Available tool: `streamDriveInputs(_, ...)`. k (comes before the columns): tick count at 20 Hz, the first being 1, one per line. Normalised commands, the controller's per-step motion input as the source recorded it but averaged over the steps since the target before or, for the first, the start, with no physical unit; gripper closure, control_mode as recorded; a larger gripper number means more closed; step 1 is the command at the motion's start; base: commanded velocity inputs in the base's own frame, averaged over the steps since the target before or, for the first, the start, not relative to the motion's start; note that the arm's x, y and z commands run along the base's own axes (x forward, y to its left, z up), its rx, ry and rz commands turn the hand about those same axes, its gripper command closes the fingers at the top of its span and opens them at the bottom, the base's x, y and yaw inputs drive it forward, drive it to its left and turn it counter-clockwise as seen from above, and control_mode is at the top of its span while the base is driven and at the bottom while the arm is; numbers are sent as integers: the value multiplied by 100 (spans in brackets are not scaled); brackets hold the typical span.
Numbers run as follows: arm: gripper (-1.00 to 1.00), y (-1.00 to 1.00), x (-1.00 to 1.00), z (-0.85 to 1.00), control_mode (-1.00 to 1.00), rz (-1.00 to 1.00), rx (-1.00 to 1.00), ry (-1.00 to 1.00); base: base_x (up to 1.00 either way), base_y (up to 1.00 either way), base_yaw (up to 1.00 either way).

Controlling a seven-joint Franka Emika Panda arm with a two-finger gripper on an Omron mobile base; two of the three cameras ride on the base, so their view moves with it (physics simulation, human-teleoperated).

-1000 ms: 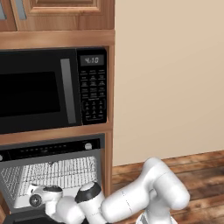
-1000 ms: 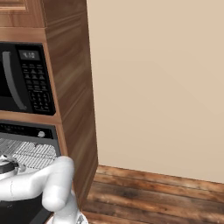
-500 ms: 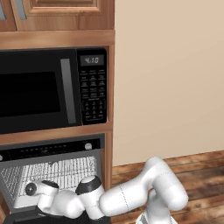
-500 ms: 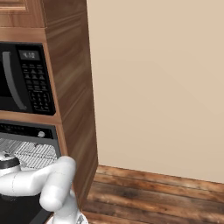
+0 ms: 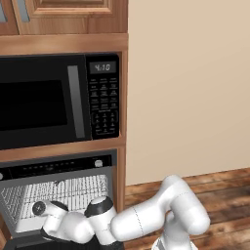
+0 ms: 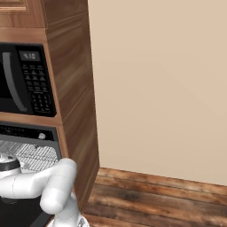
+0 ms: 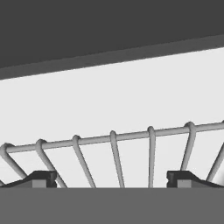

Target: Take the fish from the oven and place it on the plate on the counter.

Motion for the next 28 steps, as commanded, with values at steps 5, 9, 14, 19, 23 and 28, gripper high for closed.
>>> streamDriveInputs(5,-100,0,-55,-99,-100,3,-22,-6,0,0,0)
streamDriveInputs(9,-100,0,-60,-100,-100,3,-20,-2,0,0,0)
streamDriveInputs(14,-100,-4,-46,-100,-100,1,-18,-3,0,0,0)
streamDriveInputs(19,-100,-1,-85,-100,-100,2,-16,-3,0,0,0)
streamDriveInputs(23,-100,0,-100,-100,-100,2,-12,-1,0,0,0)
streamDriveInputs(28,-100,0,-100,-100,-100,2,-10,-2,0,0,0)
